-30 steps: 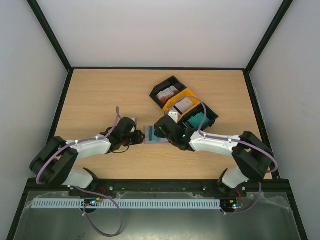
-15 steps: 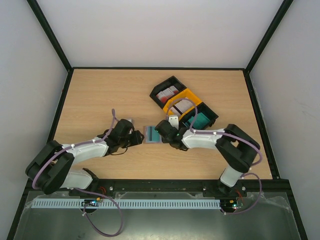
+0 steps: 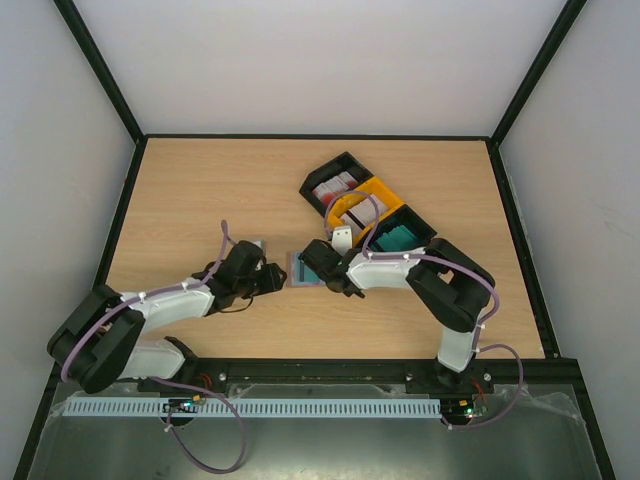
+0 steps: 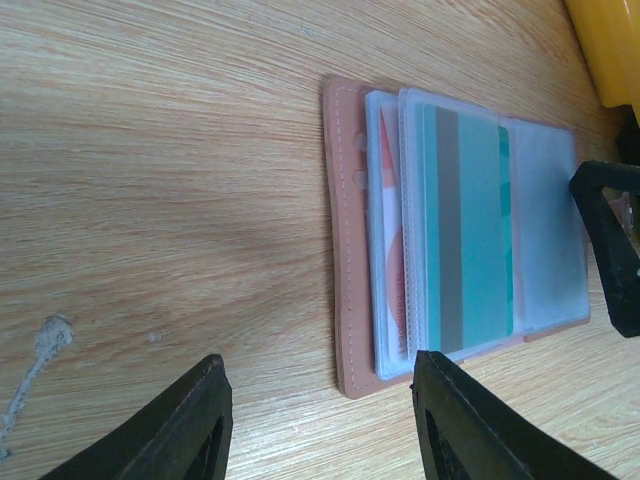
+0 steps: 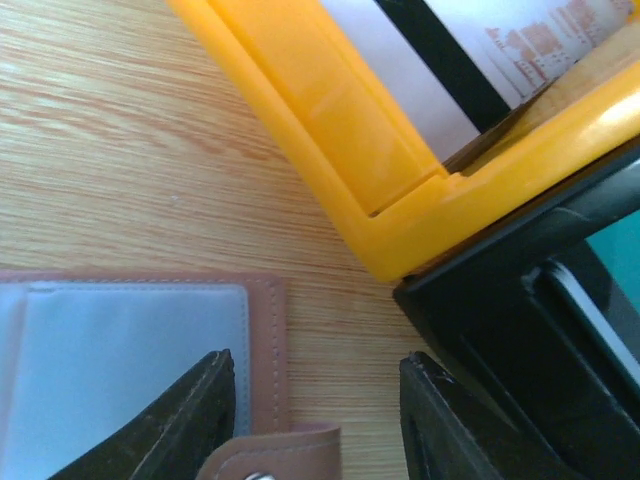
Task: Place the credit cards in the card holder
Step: Close the card holder at the center of the board.
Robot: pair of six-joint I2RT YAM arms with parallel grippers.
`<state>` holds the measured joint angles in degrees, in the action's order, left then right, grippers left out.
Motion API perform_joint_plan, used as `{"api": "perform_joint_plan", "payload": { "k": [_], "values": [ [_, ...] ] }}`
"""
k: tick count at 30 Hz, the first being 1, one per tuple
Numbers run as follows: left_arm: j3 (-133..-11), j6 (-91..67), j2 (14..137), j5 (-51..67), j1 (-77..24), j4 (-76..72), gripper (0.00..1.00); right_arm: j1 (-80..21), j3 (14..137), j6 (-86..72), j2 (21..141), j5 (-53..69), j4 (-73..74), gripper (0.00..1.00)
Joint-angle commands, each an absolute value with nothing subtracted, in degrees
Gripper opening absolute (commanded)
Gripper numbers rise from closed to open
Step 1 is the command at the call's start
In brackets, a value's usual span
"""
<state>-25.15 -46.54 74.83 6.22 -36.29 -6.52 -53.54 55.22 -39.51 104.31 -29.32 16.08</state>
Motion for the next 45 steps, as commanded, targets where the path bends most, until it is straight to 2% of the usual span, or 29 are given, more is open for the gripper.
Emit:
{"api": "perform_joint_plan", "payload": {
  "k": [1, 6, 7, 9, 10, 18, 26, 37, 45],
  "values": [
    [-24.1, -45.1, 73.2, 6.3, -35.9, -6.3, 0.52, -53.5, 57.7, -41.9, 106.6, -35.2, 22.2, 0.41],
    [-23.4, -45.0, 72.2, 6.0, -35.8, -6.2, 0.52, -53.7, 57.2, -42.6, 105.8, -33.5, 22.8, 0.27],
    [-23.3, -45.0, 72.0, 5.9, -35.8, -6.1, 0.52, -53.9, 57.0, -42.5, 105.4, -33.0, 22.8, 0.22],
    [-23.0, -45.2, 71.4, 5.4, -35.8, -6.0, 0.52, -54.3, 56.7, -42.3, 104.7, -31.9, 22.8, 0.07],
    [-22.7, -45.2, 71.1, 5.2, -35.8, -6.0, 0.52, -54.5, 56.7, -42.2, 104.4, -31.3, 22.9, 0.03],
    [-22.3, -46.9, 69.6, 2.1, -35.6, -5.2, 0.53, -54.9, 57.5, -41.5, 97.8, -27.7, 23.0, 0.02],
    [-21.8, -47.0, 70.0, -0.4, -34.7, -5.0, 0.53, -54.9, 60.1, -42.0, 91.7, -17.1, 21.0, 0.02],
    [-22.2, -45.3, 76.6, 4.3, -33.7, -9.5, 0.28, -55.0, 61.2, -47.6, 93.8, -5.6, 11.2, 0.02],
    [-22.0, -44.0, 79.4, 6.8, -32.8, -10.7, 0.2, -55.1, 59.5, -53.4, 95.8, 0.3, 1.9, 0.02]
  ]
}}
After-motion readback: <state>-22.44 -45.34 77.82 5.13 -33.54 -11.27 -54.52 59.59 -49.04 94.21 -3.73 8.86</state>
